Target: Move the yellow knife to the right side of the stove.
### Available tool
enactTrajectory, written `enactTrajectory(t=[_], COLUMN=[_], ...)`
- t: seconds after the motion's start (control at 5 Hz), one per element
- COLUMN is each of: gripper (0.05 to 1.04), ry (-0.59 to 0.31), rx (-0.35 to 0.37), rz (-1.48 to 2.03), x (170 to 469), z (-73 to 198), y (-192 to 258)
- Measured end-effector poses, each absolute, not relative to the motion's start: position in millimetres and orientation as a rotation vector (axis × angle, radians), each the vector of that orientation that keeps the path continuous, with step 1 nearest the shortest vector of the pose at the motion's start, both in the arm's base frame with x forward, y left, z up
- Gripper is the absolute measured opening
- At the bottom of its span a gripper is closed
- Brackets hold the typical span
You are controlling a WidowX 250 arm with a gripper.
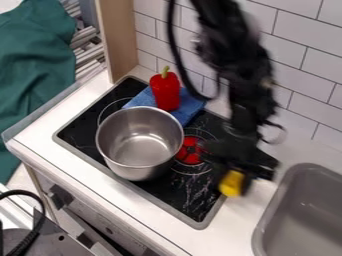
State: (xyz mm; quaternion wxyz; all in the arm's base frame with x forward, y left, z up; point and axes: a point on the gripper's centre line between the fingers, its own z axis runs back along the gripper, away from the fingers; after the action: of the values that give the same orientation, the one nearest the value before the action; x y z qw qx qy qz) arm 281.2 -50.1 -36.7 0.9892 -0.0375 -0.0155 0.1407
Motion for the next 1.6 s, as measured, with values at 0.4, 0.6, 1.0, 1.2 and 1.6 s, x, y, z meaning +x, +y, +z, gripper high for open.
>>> enactTrajectory(t=[0.4,0.6,1.0,1.2,1.6], gripper=[0.466,0.546,0.992,1.001,1.001], ry=[-0.069,-0.059,-0.048,-0.07,-0.203], rx=[-0.153,-0.156,-0.088,-0.051,-0.001], rz=[0.353,0.338,0.231,0.207,0.274], x=[295.4,302.0,297.0,291.7,284.9], z=[-43.2,-46.0,-43.8,-29.9,24.7], y=[-10.1,-7.9,-21.3,-27.9,-25.1])
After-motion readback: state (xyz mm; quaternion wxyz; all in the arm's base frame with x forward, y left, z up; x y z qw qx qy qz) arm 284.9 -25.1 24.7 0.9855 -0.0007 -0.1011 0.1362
